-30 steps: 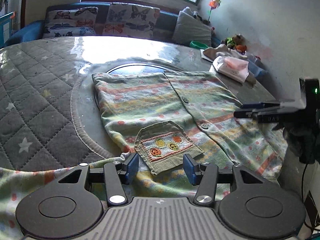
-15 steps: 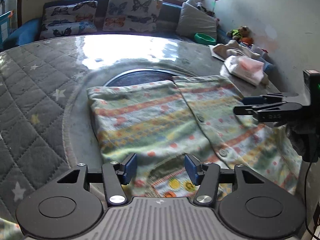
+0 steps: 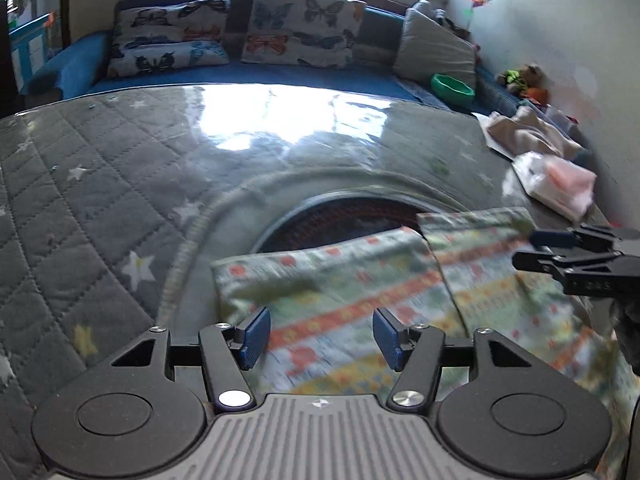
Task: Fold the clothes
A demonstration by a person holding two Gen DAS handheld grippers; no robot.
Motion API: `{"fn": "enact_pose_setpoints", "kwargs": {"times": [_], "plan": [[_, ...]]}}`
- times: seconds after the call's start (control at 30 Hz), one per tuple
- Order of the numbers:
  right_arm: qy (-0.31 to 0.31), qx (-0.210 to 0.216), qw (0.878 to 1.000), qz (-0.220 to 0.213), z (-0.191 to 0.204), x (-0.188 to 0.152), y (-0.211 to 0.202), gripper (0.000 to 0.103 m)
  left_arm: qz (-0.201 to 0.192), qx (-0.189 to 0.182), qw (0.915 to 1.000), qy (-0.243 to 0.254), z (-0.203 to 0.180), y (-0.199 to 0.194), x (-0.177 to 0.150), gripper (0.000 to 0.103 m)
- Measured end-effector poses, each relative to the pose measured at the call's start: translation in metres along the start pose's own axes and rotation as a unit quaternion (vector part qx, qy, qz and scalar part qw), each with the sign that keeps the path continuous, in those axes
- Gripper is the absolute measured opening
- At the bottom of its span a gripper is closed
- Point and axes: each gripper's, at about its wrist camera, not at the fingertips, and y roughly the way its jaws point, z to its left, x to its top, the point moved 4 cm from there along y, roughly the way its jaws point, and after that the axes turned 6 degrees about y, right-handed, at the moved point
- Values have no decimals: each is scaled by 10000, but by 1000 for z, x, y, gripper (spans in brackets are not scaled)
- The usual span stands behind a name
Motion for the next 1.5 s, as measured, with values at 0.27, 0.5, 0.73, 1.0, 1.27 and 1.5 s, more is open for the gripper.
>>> {"fn": "enact_pose_setpoints", "kwargs": {"times": [0.27, 0.5, 0.73, 1.0, 1.27, 1.5], "plan": [[-351, -127, 9993, -59, 17, 7, 14, 67, -70, 167, 9998, 29, -4, 9, 9, 67], [-558, -194, 9982, -47, 34, 9, 10, 70, -130, 214, 9996, 121, -15, 3, 10, 68], [-1256, 328, 9911, 295, 69, -25, -20, 72, -37, -8, 9988, 498, -40, -19, -12, 68], [-1755, 554, 9820, 423, 100, -63, -56, 75, 41, -56, 9964, 846, -61, -49, -50, 69], [-1956, 543, 9788, 278, 116, -95, -89, 79, -2, -129, 9920, 1254, -93, -79, -102, 69], [-1787, 524, 9824, 149, 113, -115, -112, 82, -112, 133, 9897, 1420, -103, -94, -137, 69]]}}
